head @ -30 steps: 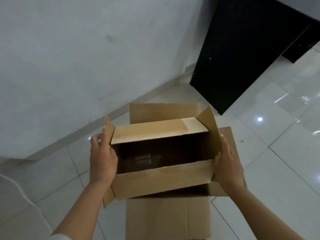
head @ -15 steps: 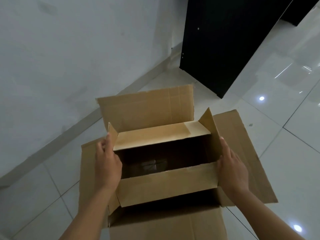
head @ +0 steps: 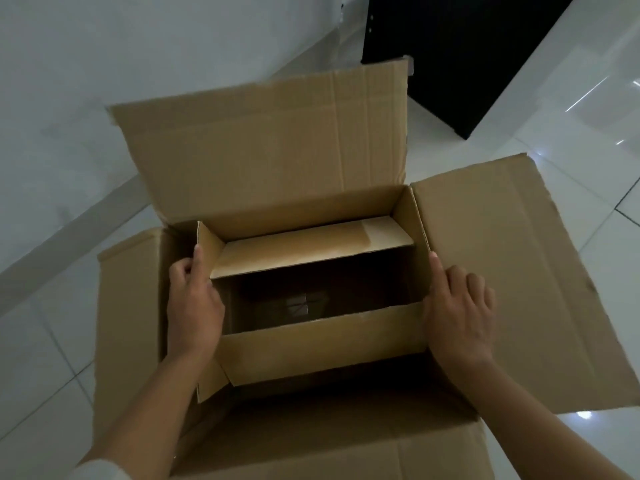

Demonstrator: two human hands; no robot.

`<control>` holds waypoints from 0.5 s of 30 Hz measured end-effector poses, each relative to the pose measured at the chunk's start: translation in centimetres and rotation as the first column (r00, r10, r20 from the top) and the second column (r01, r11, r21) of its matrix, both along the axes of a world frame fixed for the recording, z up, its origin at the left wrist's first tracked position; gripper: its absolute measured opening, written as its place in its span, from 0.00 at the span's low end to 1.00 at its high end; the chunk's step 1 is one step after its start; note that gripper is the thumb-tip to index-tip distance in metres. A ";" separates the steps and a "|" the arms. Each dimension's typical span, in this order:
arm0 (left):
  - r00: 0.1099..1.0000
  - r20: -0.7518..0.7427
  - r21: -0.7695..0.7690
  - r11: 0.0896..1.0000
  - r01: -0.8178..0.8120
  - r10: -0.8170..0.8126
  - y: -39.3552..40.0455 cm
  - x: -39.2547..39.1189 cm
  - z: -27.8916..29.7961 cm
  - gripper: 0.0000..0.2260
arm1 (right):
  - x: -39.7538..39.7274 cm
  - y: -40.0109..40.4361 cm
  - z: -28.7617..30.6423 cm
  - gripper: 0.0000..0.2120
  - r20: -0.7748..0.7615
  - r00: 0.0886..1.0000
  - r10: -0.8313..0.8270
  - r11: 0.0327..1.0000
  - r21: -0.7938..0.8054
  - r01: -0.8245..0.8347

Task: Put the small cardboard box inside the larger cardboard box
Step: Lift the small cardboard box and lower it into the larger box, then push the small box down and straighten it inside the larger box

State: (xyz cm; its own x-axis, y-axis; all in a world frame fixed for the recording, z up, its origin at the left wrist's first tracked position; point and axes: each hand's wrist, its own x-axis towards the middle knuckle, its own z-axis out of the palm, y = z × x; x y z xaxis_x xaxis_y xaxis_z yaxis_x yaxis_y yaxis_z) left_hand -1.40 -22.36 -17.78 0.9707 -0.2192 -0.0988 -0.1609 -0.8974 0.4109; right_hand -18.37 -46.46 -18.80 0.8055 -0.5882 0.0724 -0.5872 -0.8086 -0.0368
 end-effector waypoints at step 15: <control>0.808 -0.143 0.611 0.591 0.526 -0.571 -2.4 -2.1 0.9 0.24 | 0.4 2.0 0.3 0.24 -0.165 0.936 0.311 0.945 0.154 -0.287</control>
State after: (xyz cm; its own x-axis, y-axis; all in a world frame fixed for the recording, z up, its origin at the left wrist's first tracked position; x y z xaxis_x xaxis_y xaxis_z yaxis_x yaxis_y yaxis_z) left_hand -3.50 -24.77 -16.92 0.6953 -0.6280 -0.3495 -0.7108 -0.6727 -0.2055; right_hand -17.94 -44.51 -18.47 0.9376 -0.3123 -0.1532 -0.3246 -0.9437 -0.0633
